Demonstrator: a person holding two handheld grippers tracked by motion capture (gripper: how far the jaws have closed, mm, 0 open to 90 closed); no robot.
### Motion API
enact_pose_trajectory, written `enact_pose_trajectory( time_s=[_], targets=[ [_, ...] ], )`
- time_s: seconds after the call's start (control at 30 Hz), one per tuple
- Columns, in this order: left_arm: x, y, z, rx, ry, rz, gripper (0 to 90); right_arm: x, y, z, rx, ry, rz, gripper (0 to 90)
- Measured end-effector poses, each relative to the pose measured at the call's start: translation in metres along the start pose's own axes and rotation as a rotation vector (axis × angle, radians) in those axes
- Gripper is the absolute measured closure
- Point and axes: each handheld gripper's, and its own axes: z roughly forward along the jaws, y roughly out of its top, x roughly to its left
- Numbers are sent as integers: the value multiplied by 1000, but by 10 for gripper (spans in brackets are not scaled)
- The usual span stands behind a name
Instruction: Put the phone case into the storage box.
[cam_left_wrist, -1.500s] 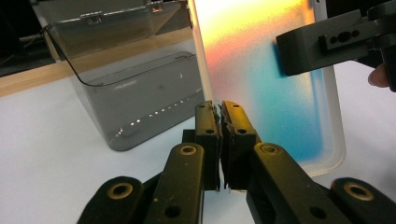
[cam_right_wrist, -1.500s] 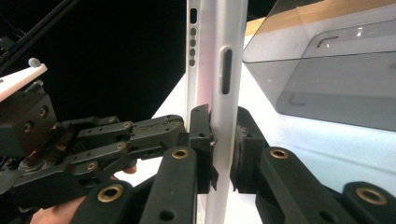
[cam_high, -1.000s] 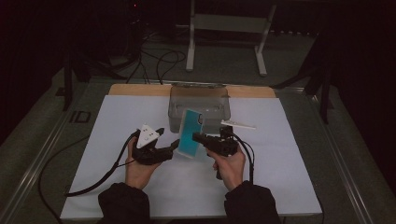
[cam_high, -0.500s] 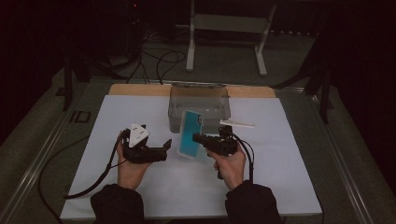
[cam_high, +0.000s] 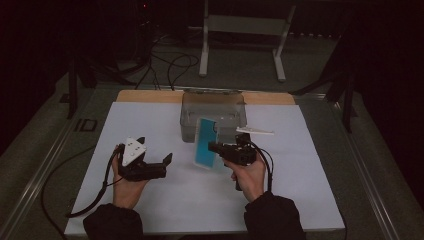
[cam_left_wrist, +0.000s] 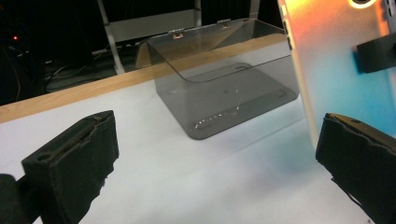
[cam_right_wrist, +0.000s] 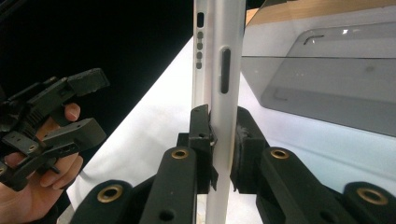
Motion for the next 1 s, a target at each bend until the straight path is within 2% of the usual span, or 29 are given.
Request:
enact_pose_trajectory(
  time_s=[0.23,0.5,0.53,0.57,0.63,0.7,0.8,0.97,1.0],
  targets=[
    [6,-12,-9,-11,-3,-6,3,4,8,0,12,-8,-20,816],
    [14,-37,-22,-48,-9,2,3,3,15,-2,19,-23,-21,816],
    [14,-37,-22,-48,-9,2,3,3,16,-2,18,-23,-21,816],
    [16,-43,-24,-44,-7,2,3,2,17,-2,17,-23,-21,816],
    [16,-43,-24,-44,-7,2,3,2,18,-3,19,-26,-19,816],
    [18,-53,-28,-26,-7,19,3,1,20,-2,24,-33,-21,816],
    [20,-58,-31,-28,-6,23,3,0,21,-2,26,-36,-20,816],
    [23,-68,-39,-27,5,11,3,-2,24,-2,33,-43,-12,816],
    [24,-74,-41,-29,10,-7,3,-1,24,-2,34,-45,-12,816]
  ],
)
